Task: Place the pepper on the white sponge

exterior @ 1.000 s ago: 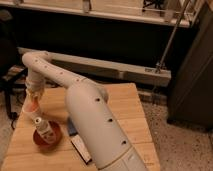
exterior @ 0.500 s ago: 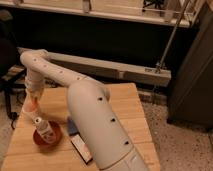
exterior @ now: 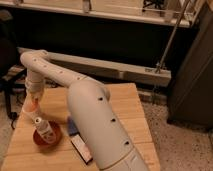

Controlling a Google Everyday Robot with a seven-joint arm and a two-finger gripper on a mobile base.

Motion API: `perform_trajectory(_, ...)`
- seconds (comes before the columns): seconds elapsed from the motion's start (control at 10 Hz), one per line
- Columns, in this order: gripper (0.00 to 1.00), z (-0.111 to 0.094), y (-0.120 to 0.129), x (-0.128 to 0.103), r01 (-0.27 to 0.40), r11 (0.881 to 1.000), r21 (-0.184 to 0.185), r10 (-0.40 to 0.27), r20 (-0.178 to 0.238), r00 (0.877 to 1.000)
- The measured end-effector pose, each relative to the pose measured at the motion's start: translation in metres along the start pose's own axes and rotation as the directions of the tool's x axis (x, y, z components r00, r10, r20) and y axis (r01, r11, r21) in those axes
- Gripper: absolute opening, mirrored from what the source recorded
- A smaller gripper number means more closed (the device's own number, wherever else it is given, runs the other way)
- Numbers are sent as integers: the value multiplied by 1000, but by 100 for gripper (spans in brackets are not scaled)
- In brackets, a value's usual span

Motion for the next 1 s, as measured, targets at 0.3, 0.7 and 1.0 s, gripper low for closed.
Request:
perform_trajectory(0.3,0,-40,-2,-9,23,997,78,-16,-79,997)
perform_trajectory(0.7,0,-116,26,-59,30,988,150,7,-238,971)
perform_trajectory(1.0,0,-147,60,-120,13,984,179,45,-315,948)
